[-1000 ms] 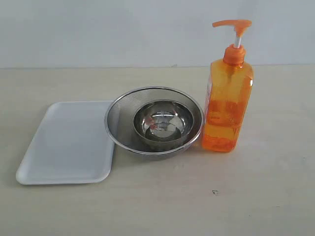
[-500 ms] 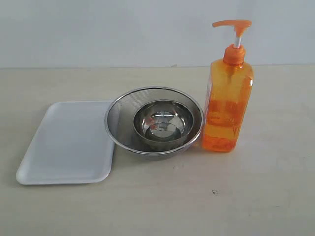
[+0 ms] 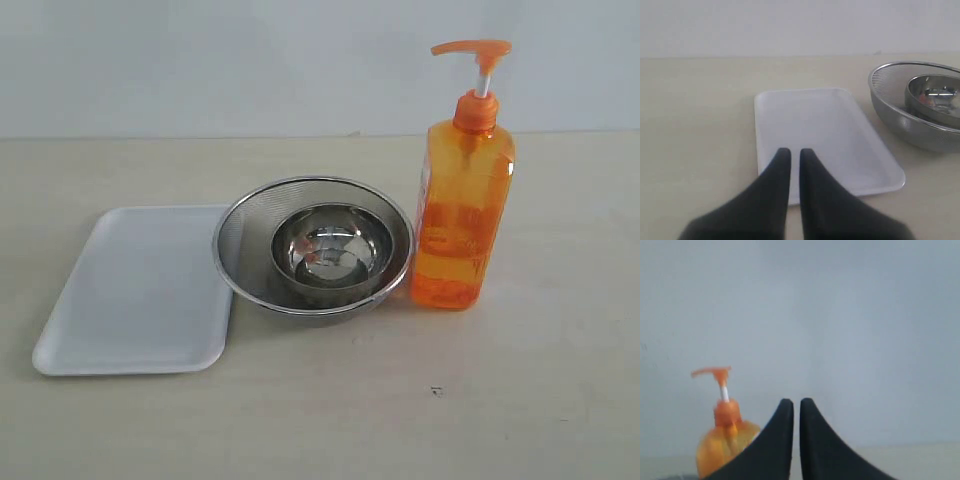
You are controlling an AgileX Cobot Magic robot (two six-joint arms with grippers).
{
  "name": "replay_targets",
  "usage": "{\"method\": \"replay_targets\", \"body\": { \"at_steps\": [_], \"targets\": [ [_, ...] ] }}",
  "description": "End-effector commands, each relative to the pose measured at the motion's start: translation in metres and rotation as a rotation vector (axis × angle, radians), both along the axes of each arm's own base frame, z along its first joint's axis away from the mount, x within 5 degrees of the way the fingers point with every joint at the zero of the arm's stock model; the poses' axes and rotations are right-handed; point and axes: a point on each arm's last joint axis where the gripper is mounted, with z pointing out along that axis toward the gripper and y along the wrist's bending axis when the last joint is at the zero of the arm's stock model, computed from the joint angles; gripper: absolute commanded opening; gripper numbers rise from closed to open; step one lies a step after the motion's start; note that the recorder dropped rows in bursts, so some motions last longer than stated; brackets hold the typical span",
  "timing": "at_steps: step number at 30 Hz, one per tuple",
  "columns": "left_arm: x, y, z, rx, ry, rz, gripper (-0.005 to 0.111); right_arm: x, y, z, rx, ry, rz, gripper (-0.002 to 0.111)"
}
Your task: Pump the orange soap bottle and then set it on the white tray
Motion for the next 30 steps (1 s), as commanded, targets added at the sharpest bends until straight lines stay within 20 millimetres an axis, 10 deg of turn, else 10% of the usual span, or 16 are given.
{"method": "replay_targets", "body": {
  "at_steps": [1,8,15,24,30],
  "targets": [
    [0.000,0.000,0.000,-0.004,-0.005,0.002,0.006,-0.010,0.003,0.020,0.238,-0.205,0.142,0.003],
    [0.000,0.000,0.000,-0.004,-0.005,0.002,0.006,-0.032,0.011,0.057,0.130,-0.502,0.234,0.003],
    [0.000,0.000,0.000,-0.004,-0.005,0.002,0.006,-0.037,0.002,0.140,0.216,-0.305,0.152,0.002],
    [0.000,0.000,0.000,-0.004,-0.005,0.002,0.006,0.020,-0.006,0.217,0.166,-0.015,-0.030,0.002],
    [0.000,0.000,0.000,-0.004,-0.005,0.002,0.006,0.073,0.008,0.213,-0.018,0.344,0.032,0.002]
  ]
}}
